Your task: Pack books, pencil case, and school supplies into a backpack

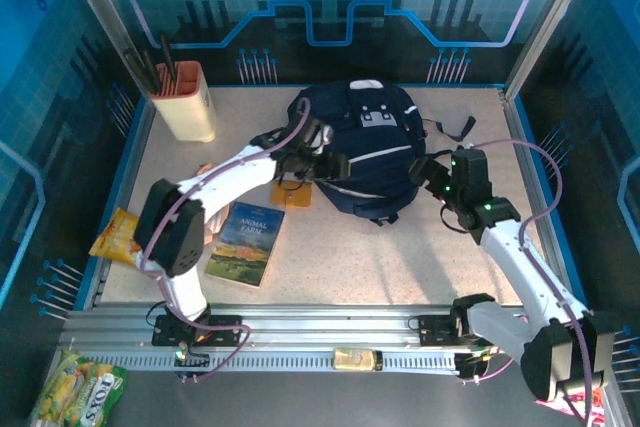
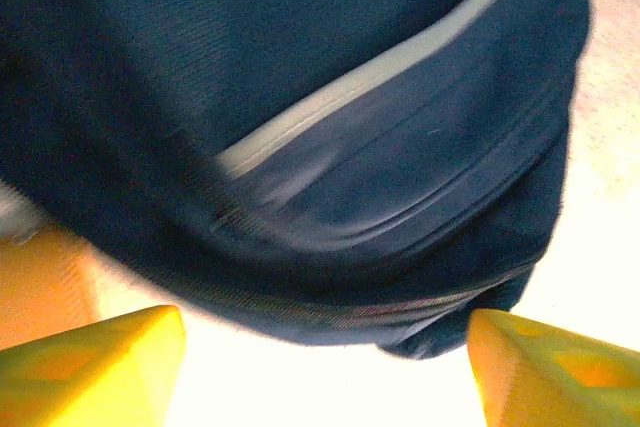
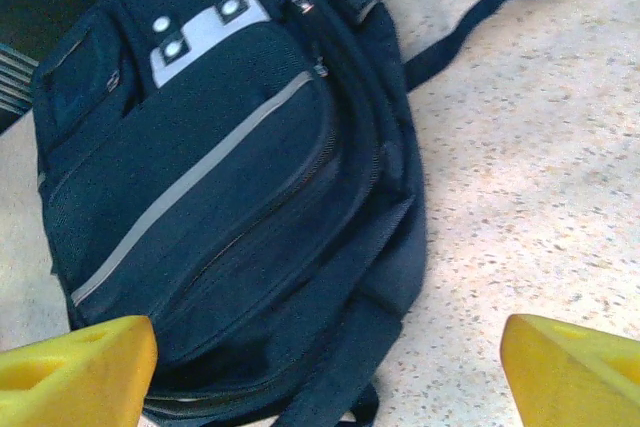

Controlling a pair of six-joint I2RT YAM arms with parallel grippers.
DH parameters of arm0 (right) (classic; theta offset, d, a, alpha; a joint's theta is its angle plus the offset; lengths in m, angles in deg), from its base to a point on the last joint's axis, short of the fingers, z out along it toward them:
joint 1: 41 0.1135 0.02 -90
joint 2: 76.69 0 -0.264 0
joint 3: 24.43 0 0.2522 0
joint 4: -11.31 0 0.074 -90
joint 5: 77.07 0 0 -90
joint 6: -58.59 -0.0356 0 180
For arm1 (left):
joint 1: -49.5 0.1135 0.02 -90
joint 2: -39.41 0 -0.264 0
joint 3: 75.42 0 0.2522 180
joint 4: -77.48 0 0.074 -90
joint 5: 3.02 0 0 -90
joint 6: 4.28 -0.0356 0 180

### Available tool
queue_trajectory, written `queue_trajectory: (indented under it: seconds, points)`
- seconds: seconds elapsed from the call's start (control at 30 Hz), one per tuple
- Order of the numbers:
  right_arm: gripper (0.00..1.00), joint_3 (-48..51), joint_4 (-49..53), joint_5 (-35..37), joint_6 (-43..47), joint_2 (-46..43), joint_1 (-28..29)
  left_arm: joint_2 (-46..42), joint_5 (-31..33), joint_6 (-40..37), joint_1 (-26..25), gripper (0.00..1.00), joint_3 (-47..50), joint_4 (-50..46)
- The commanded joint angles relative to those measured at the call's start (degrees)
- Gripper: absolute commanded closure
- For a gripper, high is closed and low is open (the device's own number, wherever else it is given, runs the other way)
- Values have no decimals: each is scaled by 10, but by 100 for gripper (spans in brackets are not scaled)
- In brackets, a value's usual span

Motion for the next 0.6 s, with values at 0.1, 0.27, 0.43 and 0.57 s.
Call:
queue_trajectory:
  seconds: [0.1,0.27,0.43,0.57]
  points:
    - [9,-52,6,21,23,57,47,-129,94,40,25,9,129,-79]
    - [9,-81,-22,11,24,103,70,-161,154,38,31,5,203,-126]
    - [9,-88,-36,12,16,128,84,-170,120,63,31,1,254,-130]
    - [10,-91,-36,15,14,137,87,-163,58,91,31,1,284,-110]
